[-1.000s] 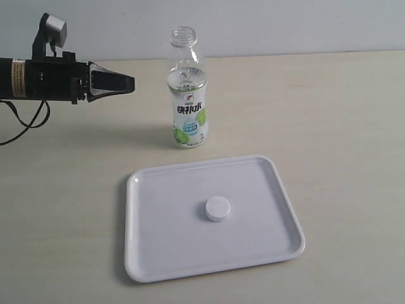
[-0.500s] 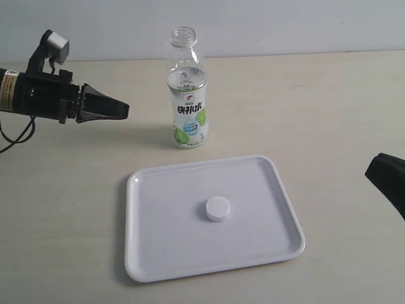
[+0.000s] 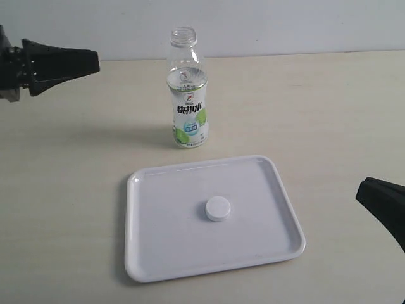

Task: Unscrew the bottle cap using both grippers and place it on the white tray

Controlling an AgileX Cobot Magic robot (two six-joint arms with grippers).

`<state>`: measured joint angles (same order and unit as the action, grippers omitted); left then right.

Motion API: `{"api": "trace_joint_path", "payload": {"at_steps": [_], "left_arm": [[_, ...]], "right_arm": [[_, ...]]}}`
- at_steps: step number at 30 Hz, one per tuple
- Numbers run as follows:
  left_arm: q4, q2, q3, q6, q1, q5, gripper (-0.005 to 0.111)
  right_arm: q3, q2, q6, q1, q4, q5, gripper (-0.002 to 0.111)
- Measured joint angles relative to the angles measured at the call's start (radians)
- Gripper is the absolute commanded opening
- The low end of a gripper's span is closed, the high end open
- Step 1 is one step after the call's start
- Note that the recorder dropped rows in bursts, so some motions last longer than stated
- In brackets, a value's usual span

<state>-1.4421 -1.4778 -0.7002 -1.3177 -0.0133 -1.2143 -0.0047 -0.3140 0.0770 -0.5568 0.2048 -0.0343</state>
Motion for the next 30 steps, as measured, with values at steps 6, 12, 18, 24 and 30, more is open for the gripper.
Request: {"api": "trace_joint_path", "payload": {"at_steps": [6,12,18,24,30], "left_arm": [[0.262,0.247,0.287,0.279,0.000,0.100,0.000],[0.724,0.435,0.658,0.671,0.000,0.119,0.000],[0.678,0.720,0.696,0.465,0.000,0.264,0.000],[0.677,1.064,0.698,0.410,0.000,0.695,0.000],[0.686,1.273,0.698,0.408,0.000,1.062,0.000]], "right_arm": [[0.000,0.000,0.010,0.000,0.000,0.000,0.000],[0.000,0.000,0.010,0.000,0.000,0.000,0.000],[0.000,0.000,0.010,0.000,0.000,0.000,0.000],[0.000,0.000,-0.001,0.000,0.006,0.000,0.000],[0.000,0.000,-0.003,0.000,0.007,0.000,0.000]]}}
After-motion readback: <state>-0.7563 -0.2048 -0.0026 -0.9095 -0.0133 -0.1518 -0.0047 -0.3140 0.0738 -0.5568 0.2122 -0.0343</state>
